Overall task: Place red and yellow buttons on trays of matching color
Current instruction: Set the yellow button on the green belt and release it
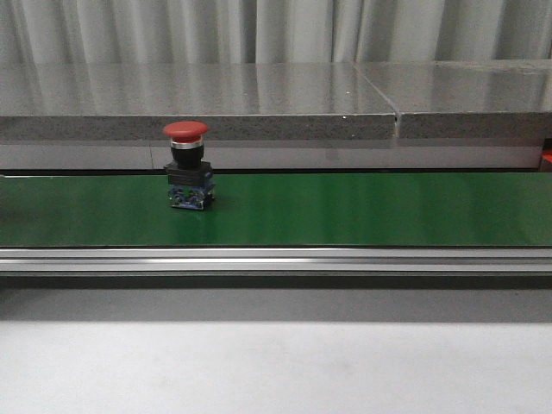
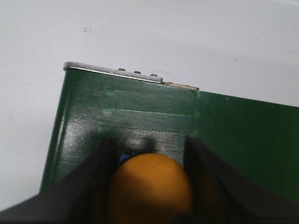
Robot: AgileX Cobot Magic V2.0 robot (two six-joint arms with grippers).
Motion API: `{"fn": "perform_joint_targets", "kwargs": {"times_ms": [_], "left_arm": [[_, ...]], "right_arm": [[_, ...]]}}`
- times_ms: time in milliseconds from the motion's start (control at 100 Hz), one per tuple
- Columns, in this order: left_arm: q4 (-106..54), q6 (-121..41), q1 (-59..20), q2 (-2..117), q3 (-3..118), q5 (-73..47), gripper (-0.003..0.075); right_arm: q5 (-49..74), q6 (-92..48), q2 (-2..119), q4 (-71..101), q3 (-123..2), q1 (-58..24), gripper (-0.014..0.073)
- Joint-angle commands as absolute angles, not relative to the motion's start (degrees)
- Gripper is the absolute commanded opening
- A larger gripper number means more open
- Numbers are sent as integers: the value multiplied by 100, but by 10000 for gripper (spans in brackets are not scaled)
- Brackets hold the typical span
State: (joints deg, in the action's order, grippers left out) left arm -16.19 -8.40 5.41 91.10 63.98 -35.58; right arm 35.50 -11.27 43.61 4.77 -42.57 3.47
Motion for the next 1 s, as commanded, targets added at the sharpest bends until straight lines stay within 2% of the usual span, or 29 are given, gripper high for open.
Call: {"fn": "perform_joint_targets", "kwargs": {"times_ms": [0, 70, 110, 160, 260, 310, 360, 670, 990], "left_arm": [[-1699, -905, 502, 8954, 6543, -3373, 43], [-1699, -986, 502, 8954, 6543, -3437, 99], [-1699, -986, 502, 8954, 6543, -3450, 160], [-1699, -1015, 502, 8954, 6569, -3508, 253], [-1709, -1031, 502, 8954, 6569, -3506, 492], [-1709, -1059, 502, 8941, 6579, -3495, 582], [-1723, -1125, 502, 8941, 6603, -3483, 636], [-1723, -1270, 297, 8788, 7184, -3429, 638], [-1723, -1270, -346, 7678, 7183, -2985, 638]], "right_arm": [[3210, -1169, 4315, 447, -4408, 353, -69], [3210, -1169, 4315, 447, -4408, 353, -69], [3210, -1169, 4315, 447, -4408, 353, -69], [3210, -1169, 4315, 447, -4408, 353, -69], [3210, -1169, 4315, 447, -4408, 353, -69], [3210, -1169, 4315, 447, -4408, 353, -69], [3210, -1169, 4315, 447, -4408, 353, -69], [3210, -1169, 4315, 447, -4408, 353, -69], [3210, -1169, 4315, 447, -4408, 353, -69]]}}
